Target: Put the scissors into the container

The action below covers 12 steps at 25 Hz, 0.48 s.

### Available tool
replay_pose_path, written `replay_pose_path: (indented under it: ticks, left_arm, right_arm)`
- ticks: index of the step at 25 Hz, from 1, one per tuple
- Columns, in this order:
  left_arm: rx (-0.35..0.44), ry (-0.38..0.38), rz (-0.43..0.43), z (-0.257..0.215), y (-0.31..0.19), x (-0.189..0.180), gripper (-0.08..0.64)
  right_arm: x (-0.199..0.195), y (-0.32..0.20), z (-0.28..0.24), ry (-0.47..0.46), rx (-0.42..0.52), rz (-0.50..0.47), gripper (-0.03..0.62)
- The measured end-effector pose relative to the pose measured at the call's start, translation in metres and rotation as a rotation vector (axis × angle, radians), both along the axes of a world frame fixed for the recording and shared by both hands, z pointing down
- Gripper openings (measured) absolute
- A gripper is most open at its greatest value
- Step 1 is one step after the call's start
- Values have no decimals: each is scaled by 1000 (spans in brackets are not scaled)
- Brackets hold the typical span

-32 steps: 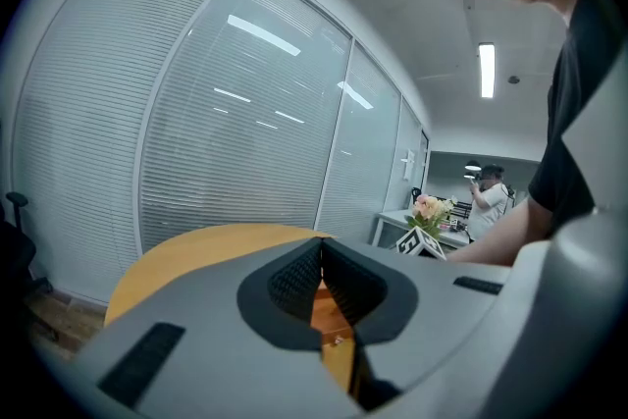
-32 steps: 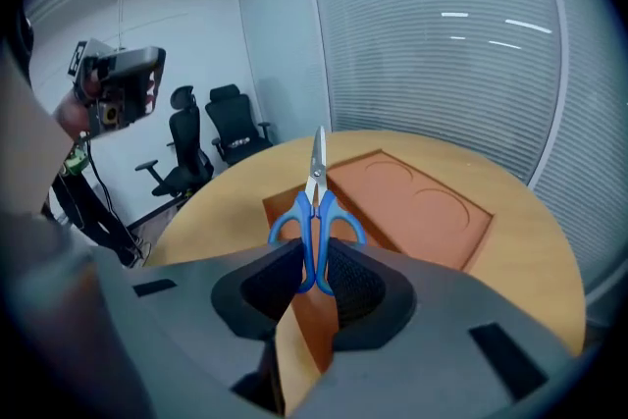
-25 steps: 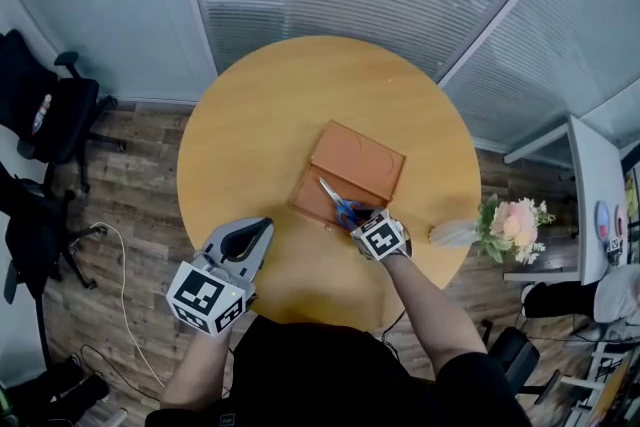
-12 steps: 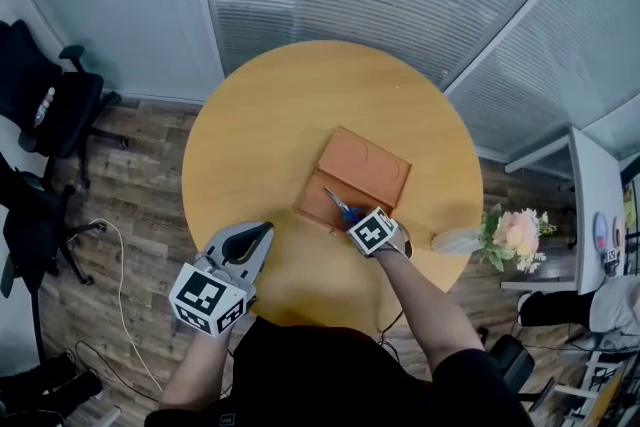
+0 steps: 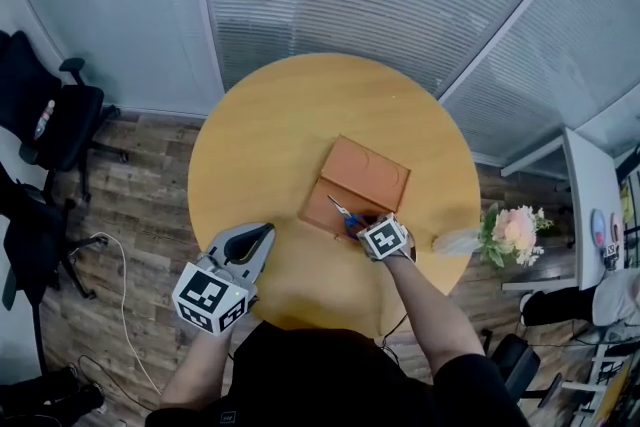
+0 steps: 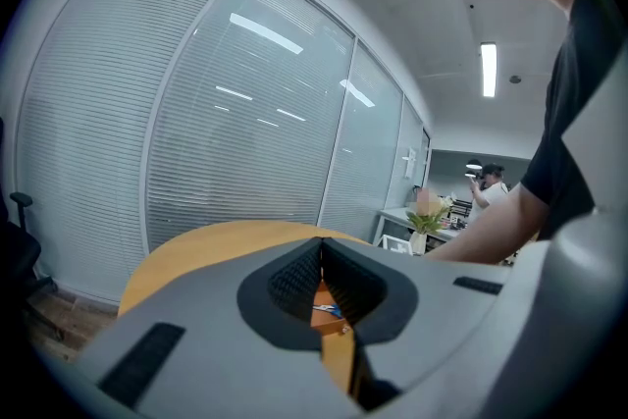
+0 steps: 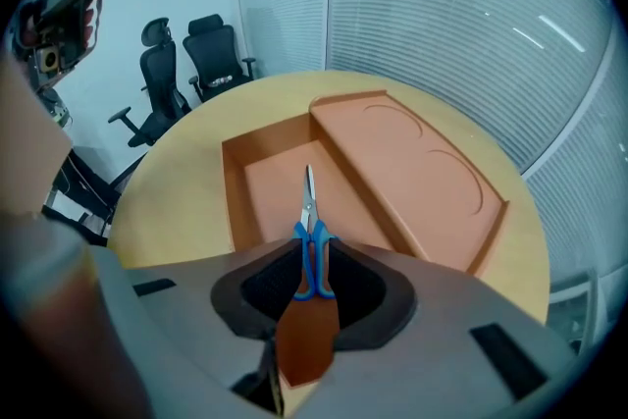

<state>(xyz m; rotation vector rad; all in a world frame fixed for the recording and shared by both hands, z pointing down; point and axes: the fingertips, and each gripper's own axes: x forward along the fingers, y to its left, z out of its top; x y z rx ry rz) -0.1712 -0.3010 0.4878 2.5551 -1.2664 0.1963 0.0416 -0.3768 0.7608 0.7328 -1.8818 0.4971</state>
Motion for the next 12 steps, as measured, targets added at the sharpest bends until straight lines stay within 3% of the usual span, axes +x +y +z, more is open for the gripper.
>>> replay_pose_path:
  ticks: [7, 12]
  left_arm:
    - [45, 13, 77, -20, -13, 1, 14]
    - [100, -33, 164, -43, -32, 14, 14]
  right_arm:
    - [16, -16, -72, -115, 171, 136, 71]
    - [35, -22, -135, -148, 306, 143, 57]
